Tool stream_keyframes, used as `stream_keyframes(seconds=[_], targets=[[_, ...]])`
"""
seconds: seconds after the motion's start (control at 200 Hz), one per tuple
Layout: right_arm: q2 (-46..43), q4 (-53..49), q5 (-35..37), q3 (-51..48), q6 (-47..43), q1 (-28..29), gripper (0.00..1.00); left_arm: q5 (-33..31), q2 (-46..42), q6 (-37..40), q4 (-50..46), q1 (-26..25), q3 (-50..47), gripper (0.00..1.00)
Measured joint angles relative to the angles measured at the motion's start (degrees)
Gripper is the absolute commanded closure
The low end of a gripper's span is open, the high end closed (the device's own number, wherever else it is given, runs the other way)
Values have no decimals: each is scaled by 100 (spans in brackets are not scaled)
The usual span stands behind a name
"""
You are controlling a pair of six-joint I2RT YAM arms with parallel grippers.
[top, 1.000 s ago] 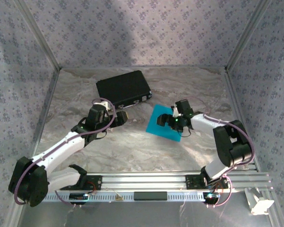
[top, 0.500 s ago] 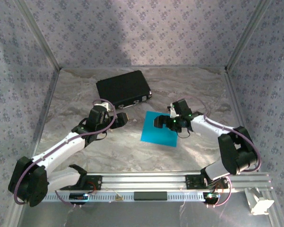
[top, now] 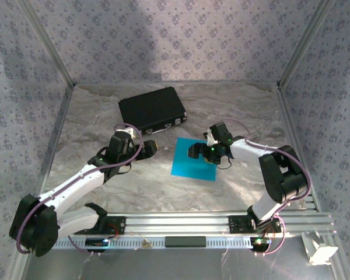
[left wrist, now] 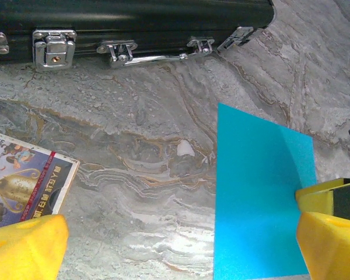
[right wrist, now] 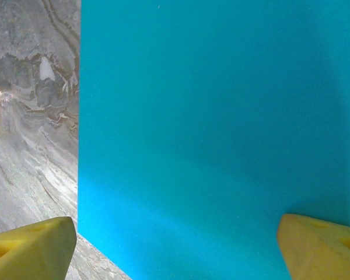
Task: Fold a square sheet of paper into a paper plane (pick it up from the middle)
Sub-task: Move the square sheet of paper to the center of the table.
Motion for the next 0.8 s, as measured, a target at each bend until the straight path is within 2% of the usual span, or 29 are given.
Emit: stream_keyframes(seconds=[0.495,0.805], targets=[[-76,487,-61,-210,166,597,10,374,284,7,184,-103,2,3],[-166,382,-35,-243,310,568,12,636,953,114,216,-463,313,7]])
